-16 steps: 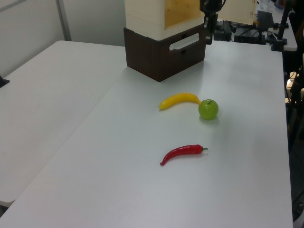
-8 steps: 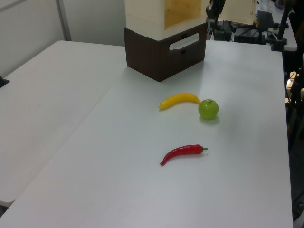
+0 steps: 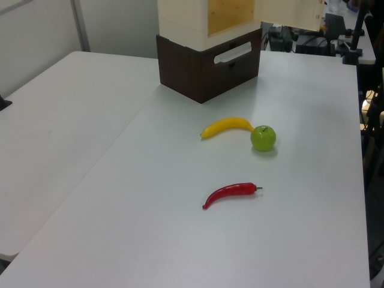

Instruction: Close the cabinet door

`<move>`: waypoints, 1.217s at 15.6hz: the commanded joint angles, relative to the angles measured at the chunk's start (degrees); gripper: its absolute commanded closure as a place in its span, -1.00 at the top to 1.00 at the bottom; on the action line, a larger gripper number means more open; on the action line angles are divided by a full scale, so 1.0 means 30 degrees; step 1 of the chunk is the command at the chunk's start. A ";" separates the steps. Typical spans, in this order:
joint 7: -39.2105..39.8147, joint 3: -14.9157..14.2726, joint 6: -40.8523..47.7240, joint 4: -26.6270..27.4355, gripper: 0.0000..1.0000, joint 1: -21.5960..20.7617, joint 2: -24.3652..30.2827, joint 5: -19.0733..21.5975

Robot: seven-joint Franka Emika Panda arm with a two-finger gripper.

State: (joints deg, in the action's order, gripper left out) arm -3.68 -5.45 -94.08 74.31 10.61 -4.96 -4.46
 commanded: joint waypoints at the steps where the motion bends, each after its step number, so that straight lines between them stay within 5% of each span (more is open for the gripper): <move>1: -0.0061 -0.0816 -0.1945 -0.0132 -1.00 0.1032 0.0160 0.0286; 10: 0.0694 -0.1287 -0.4880 0.0043 -1.00 0.4635 -0.0044 0.1016; 19: 0.3393 -0.1229 -0.4499 0.1360 -1.00 0.4961 -0.0162 0.1107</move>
State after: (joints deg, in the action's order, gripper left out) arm 3.92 -9.13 -107.33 75.96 26.01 -6.33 -2.24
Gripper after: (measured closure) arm 0.991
